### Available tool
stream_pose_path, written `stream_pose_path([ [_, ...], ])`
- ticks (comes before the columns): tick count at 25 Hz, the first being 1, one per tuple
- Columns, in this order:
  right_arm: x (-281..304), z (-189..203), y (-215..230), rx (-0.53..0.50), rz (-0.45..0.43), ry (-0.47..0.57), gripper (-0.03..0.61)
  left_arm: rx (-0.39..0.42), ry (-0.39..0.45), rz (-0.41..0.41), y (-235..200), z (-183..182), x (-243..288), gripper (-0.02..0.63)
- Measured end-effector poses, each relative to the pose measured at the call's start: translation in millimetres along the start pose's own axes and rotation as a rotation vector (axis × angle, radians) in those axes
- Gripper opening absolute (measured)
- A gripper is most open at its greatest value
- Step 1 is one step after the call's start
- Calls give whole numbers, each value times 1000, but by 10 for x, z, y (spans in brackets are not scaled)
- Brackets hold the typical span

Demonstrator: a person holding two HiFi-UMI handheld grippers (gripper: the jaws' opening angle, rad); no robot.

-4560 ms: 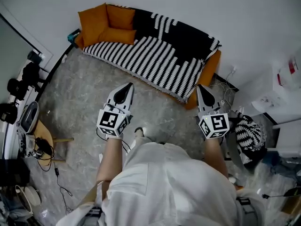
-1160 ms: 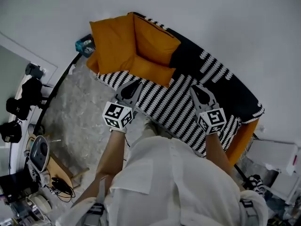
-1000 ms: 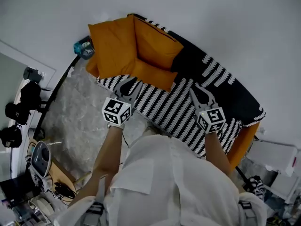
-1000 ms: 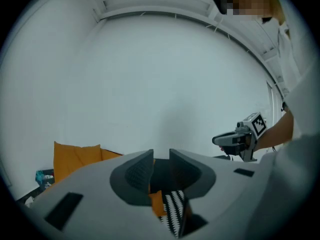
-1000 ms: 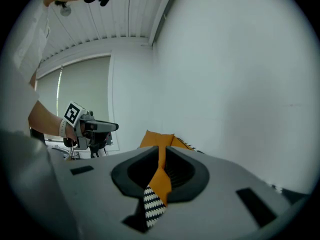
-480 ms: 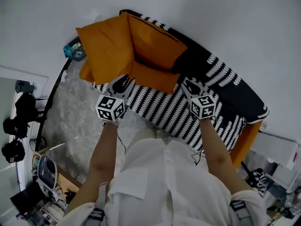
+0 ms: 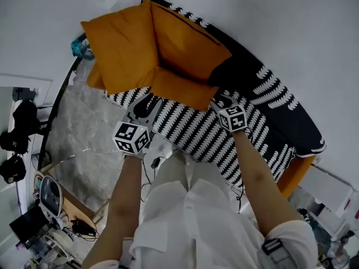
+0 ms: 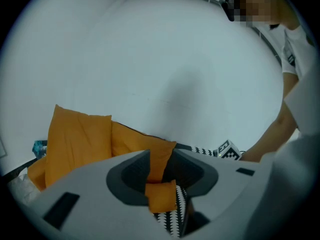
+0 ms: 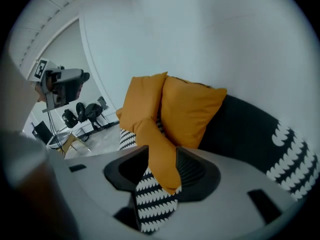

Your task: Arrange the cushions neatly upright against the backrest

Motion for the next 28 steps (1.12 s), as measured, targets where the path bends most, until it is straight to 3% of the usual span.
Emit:
stream_pose_path([
  [14, 1177, 178, 615, -246, -109, -343, 221, -52, -34, -40, 73, 356, 326, 152],
  [23, 1424, 413, 655, -244, -118, -424, 219, -73, -62, -40, 153, 634, 323, 152],
  [28, 1477, 517, 568, -275, -122, -446, 171, -77, -76, -40, 174, 695, 302, 152],
])
Point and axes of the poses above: the fingertips, and each gripper's own axes: x forward along the fingers, y to its right, z out of its underside, the point moved 10 cm from there along -x, backward along the fingers, and after that the axes turned 10 degrees about -z, right-handed, at the moved point
